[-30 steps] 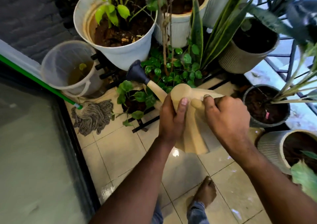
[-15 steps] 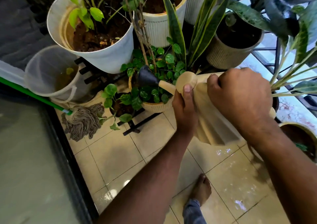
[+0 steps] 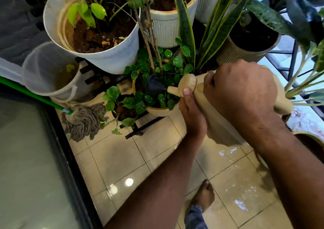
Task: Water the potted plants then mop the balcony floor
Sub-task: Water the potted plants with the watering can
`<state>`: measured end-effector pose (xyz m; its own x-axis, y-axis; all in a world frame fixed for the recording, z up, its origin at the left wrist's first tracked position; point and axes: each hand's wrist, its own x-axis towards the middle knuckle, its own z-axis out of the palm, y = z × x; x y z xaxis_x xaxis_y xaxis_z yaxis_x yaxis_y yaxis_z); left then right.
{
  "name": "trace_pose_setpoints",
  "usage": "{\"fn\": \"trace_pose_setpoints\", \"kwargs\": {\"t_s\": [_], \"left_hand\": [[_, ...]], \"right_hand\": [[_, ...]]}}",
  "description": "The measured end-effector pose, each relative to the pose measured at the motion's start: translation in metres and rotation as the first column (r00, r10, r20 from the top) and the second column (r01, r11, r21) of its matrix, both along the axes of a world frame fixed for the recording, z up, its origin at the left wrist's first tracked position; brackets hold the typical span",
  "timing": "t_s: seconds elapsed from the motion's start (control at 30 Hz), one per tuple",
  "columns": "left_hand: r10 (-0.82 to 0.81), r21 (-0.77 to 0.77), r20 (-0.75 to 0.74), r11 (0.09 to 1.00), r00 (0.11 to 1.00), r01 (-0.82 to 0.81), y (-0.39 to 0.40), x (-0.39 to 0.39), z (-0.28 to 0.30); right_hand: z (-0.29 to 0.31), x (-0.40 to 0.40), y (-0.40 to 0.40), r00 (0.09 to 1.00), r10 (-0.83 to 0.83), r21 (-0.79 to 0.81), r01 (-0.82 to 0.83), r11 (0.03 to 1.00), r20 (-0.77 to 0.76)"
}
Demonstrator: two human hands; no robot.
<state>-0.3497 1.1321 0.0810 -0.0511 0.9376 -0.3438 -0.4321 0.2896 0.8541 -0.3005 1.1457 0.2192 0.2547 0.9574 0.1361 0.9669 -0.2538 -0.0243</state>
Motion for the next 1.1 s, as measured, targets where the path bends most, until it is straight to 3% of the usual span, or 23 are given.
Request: {"fn": "trace_pose_setpoints", "kwargs": {"t_s": [0.47, 0.77, 0.93, 1.1], "left_hand": [[-0.040, 0.042, -0.094, 0.998, 0.995, 0.044, -0.002, 0.014, -0.003], [-0.057, 0.173, -0.186, 0.981, 0.981, 0.090, -0.018, 0.042, -0.005], [-0.150, 0.249, -0.305, 0.940, 0.941, 0.231, -0.028, 0.063, -0.014], [-0.285, 0.262, -0.443, 0.866, 0.850, 0.426, -0.039, 0.093, -0.019]], "right_hand": [[-0.006, 0.029, -0.009, 0.996, -0.020, 0.019, 0.022, 1.000, -0.092], [-0.018, 0.072, -0.041, 0.978, -0.121, 0.067, 0.133, 0.989, -0.169], [-0.039, 0.116, -0.074, 0.937, -0.227, 0.040, 0.246, 0.968, -0.267], [-0.050, 0.151, -0.109, 0.839, -0.372, -0.015, 0.399, 0.917, -0.396]]}}
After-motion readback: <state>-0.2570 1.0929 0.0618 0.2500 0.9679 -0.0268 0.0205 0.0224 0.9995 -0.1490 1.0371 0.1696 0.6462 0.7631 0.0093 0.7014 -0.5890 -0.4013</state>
